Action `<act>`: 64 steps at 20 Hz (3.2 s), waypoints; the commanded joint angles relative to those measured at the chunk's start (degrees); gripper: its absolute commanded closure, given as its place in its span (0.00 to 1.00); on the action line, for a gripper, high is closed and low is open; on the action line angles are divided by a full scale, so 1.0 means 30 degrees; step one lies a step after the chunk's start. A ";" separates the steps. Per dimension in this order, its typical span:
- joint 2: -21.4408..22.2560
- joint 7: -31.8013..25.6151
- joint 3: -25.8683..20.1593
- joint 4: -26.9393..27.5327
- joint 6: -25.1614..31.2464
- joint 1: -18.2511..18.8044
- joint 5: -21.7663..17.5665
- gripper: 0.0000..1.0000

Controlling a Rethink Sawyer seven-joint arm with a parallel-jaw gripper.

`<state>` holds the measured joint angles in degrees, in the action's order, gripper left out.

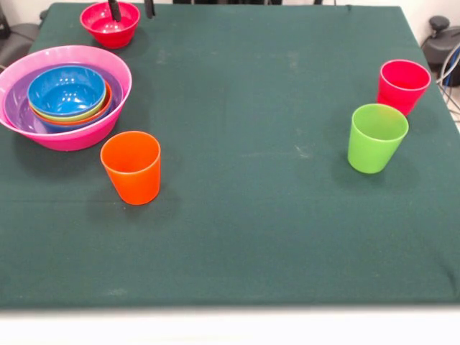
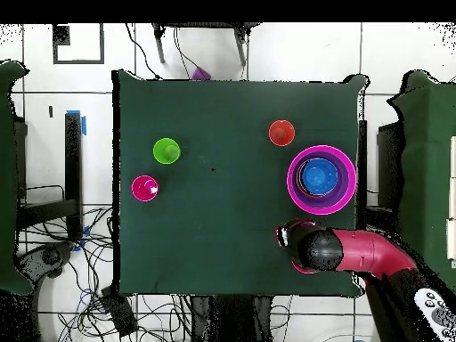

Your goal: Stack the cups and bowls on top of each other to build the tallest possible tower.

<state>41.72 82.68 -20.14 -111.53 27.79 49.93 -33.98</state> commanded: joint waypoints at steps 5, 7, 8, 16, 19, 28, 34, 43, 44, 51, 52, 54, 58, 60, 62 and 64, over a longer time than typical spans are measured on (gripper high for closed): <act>-0.1145 0.2380 0.1774 0.0899 -0.0812 -0.1012 -0.0986 0.00; -0.2256 0.2793 0.2426 0.1372 -0.1747 -0.1332 -0.1560 0.00; -0.2828 0.2998 0.2789 0.1733 -0.2084 -0.1566 -0.1791 0.00; -0.4772 0.3174 0.4483 0.1827 -0.4762 -0.1887 -0.2053 0.00; -0.5316 0.2959 0.4829 0.2221 -0.5039 -0.2122 -0.1728 0.00; -0.5932 0.2397 0.5596 0.2563 -0.4813 -0.2595 -0.1041 1.00; -0.5917 0.2272 0.5888 0.2643 -0.4610 -0.2832 -0.0794 1.00; -0.5709 0.2399 0.6280 0.2803 -0.4323 -0.3377 -0.0307 1.00; -0.5668 0.2315 0.6213 0.2767 -0.4241 -0.3335 -0.0265 1.00; -0.5595 0.2086 0.6149 0.2718 -0.4001 -0.3336 -0.0192 0.00; -0.5599 0.2105 0.6178 0.2750 -0.4008 -0.3384 -0.0195 0.00; -0.5597 0.2139 0.6235 0.2828 -0.4035 -0.3492 -0.0209 0.00; -0.5289 0.2191 0.6327 0.2696 -0.3848 -0.3737 -0.0114 0.00; -0.5163 0.2213 0.6383 0.2614 -0.3770 -0.3789 -0.0047 0.00; -0.5004 0.2106 0.6478 0.2749 -0.3573 -0.3902 -0.0035 0.00; -0.4966 0.2015 0.6689 0.2949 -0.3611 -0.4112 -0.0217 0.00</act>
<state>25.87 82.69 2.66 -108.76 14.45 40.95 -36.19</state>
